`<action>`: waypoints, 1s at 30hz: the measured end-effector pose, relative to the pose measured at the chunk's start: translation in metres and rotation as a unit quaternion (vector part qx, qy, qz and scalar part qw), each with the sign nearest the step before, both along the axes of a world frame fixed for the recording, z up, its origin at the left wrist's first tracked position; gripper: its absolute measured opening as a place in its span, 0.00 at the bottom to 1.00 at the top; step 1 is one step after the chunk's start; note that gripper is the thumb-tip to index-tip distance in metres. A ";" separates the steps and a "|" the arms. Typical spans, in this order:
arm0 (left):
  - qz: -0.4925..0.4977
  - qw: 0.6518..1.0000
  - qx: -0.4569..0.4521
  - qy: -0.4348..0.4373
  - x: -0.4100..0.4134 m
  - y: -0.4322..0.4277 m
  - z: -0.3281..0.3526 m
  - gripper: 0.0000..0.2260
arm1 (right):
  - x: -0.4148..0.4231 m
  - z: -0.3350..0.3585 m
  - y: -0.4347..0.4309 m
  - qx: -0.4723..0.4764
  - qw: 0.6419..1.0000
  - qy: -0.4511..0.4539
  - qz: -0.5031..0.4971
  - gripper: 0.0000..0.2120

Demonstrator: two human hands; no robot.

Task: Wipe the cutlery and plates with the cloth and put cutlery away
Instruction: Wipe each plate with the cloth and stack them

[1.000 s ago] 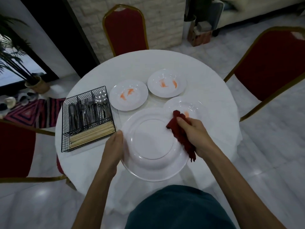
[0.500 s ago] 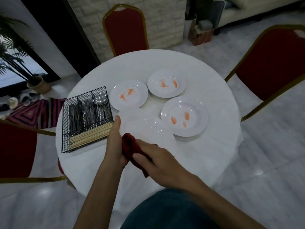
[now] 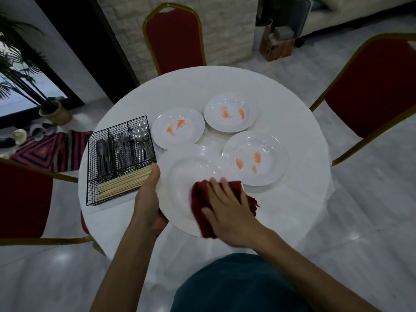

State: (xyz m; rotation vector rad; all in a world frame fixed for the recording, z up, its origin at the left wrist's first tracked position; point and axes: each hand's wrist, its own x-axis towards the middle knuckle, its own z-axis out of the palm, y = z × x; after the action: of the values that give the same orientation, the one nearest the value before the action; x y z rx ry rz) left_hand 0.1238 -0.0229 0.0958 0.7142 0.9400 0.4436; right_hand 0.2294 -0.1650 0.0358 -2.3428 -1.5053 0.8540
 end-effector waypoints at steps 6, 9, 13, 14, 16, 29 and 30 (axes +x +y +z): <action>-0.082 0.996 -0.022 0.041 0.009 -0.021 -0.004 0.25 | -0.016 0.023 0.035 0.148 0.988 0.039 -0.013 0.30; -0.094 0.995 -0.028 0.026 0.009 -0.022 -0.008 0.24 | 0.020 0.009 0.051 0.156 0.983 -0.044 -0.091 0.32; -0.071 0.997 0.006 0.034 -0.005 -0.017 -0.008 0.23 | 0.053 -0.005 0.051 0.141 0.970 -0.109 -0.168 0.33; -0.062 0.998 0.007 0.033 -0.009 -0.015 -0.008 0.22 | 0.057 -0.009 0.046 0.147 0.966 -0.113 -0.182 0.32; -0.035 0.999 0.006 0.037 -0.018 -0.010 -0.013 0.22 | 0.062 -0.015 0.036 0.150 0.960 -0.068 -0.226 0.28; 0.004 0.954 0.057 0.295 -0.076 0.007 -0.107 0.12 | 0.013 -0.088 0.009 0.030 0.861 0.320 -0.394 0.16; -0.004 0.947 0.060 0.316 -0.082 0.009 -0.114 0.11 | 0.010 -0.089 0.011 0.030 0.858 0.321 -0.398 0.16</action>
State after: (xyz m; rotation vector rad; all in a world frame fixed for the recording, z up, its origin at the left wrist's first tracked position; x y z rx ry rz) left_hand 0.0419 -0.0135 -0.0184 0.9979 1.5213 0.2631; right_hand 0.2397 -0.1536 -0.0536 -2.0043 -0.2386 1.1264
